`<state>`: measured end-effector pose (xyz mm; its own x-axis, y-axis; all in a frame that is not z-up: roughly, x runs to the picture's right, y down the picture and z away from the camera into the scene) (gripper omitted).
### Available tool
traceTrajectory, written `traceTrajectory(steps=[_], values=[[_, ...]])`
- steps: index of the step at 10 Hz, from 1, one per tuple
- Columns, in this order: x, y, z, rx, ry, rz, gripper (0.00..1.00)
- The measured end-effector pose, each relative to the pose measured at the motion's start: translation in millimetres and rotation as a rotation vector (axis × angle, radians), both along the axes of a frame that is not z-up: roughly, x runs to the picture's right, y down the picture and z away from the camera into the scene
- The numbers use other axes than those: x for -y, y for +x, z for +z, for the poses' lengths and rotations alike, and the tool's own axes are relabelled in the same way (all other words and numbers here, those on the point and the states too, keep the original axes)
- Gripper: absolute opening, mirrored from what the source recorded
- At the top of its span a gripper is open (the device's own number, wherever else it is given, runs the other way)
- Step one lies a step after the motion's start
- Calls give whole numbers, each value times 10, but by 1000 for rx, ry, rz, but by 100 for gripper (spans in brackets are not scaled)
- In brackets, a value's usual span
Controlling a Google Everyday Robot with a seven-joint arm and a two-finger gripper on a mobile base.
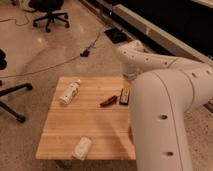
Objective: Place the eraser in the ceramic cup
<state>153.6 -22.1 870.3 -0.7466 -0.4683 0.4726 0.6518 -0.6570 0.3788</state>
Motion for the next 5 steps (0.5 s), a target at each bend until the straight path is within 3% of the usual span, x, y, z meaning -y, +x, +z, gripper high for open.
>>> traceTrajectory(steps=[5], values=[[-103,-163,324,17,-53,65,80]])
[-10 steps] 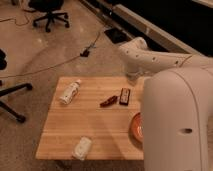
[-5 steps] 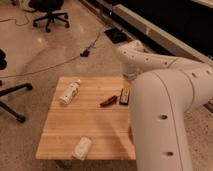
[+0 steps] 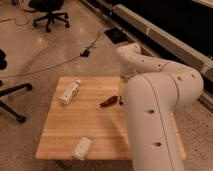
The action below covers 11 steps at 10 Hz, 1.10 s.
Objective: Place the eraser in the ceramic cup
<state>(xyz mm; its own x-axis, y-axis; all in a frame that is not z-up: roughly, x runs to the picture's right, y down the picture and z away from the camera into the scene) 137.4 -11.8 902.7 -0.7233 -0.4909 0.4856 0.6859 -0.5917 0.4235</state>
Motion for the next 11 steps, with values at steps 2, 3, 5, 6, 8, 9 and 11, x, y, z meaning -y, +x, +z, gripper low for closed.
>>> traceTrajectory(steps=[2,3,5,6,8,9,11], values=[[-57,-74,141,6,-28,27,80],[-97,-99,221,7,-42,43,80],[-113,-120,343,-7,-63,87,80],[-106,-107,395,-26,-69,115,80],[-84,-18,488,-90,-77,184,80],[-79,41,521,-122,-80,212,80],[-110,132,602,-183,-88,259,80]])
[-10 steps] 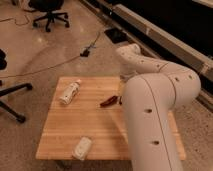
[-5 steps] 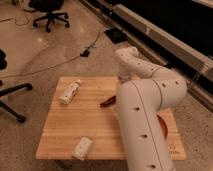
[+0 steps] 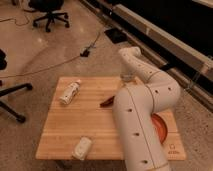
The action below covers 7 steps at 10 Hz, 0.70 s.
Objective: Place the eraser in the ceramic cup
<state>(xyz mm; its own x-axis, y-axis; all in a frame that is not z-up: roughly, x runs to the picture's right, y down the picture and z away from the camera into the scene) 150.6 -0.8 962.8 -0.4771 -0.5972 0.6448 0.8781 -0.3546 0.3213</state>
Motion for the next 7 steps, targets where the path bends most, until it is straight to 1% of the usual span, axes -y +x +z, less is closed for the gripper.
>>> traceTrajectory(steps=[1,3,7], values=[[-41,10,39,-19,-6,9,80],[-151,-2,90,-40,-24,12,80],[-236,-138,123,-29,-38,2,80]])
